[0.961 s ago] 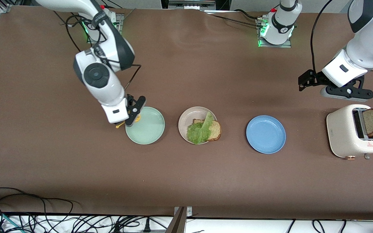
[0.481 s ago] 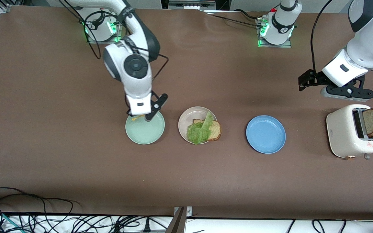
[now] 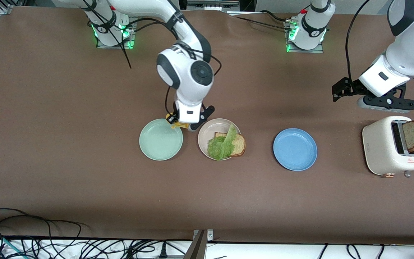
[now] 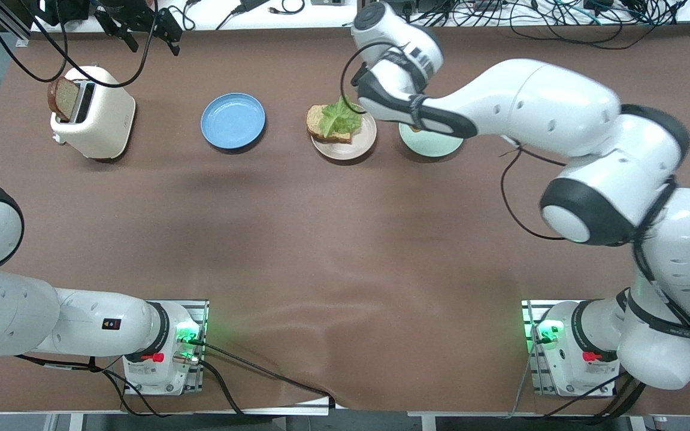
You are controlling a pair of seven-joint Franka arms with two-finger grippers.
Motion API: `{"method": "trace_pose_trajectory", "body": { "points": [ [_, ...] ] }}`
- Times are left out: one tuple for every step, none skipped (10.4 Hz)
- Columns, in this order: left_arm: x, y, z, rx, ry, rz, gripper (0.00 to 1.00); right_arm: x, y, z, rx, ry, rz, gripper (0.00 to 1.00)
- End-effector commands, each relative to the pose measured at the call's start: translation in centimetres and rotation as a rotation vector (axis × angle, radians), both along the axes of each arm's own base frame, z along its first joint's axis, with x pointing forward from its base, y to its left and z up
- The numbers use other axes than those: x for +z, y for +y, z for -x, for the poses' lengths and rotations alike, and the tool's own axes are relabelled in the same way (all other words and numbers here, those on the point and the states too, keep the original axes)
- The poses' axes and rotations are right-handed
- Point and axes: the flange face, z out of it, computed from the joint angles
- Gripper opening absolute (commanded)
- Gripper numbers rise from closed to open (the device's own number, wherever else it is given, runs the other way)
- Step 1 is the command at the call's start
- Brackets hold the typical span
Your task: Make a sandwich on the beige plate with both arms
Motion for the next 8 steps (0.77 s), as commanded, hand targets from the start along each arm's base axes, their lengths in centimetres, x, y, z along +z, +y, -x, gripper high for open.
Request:
{"method": "trace_pose_trajectory", "body": {
  "points": [
    [0.5, -0.2, -0.3, -0.013, -0.007, -0.009, 1.0, -2.2, 2.5, -0.4, -0.008, -0.031, 0.049, 0.0],
    [0.5, 0.0, -0.4, -0.01, -0.007, -0.009, 1.0, -3.3, 3.2, 0.0, 0.004, -0.032, 0.065, 0.0],
    [0.5, 0.2, -0.4, -0.005, -0.007, -0.009, 1.0, -4.5, 3.5, 0.2, 0.01, -0.027, 0.086, 0.0],
    [0.5, 0.3, -0.4, -0.005, -0.007, -0.007, 1.0, -5.1, 3.8, 0.5, 0.024, -0.019, 0.102, 0.0],
    [0.5, 0.2, -0.4, -0.005, -0.007, -0.007, 1.0, -5.0, 4.0, 0.7, 0.045, -0.003, 0.116, 0.0],
    [0.5, 0.3, -0.4, -0.003, -0.007, -0.007, 1.0, -5.5, 4.0, 0.8, 0.069, 0.01, 0.139, 0.0],
    [0.5, 0.3, -0.4, -0.005, -0.007, -0.007, 1.0, -5.6, 3.9, 0.9, 0.078, 0.021, 0.151, 0.0],
    [0.5, 0.3, -0.4, -0.005, -0.007, -0.007, 1.0, -5.5, 3.6, 0.9, 0.092, 0.041, 0.167, 0.0]
  ]
}}
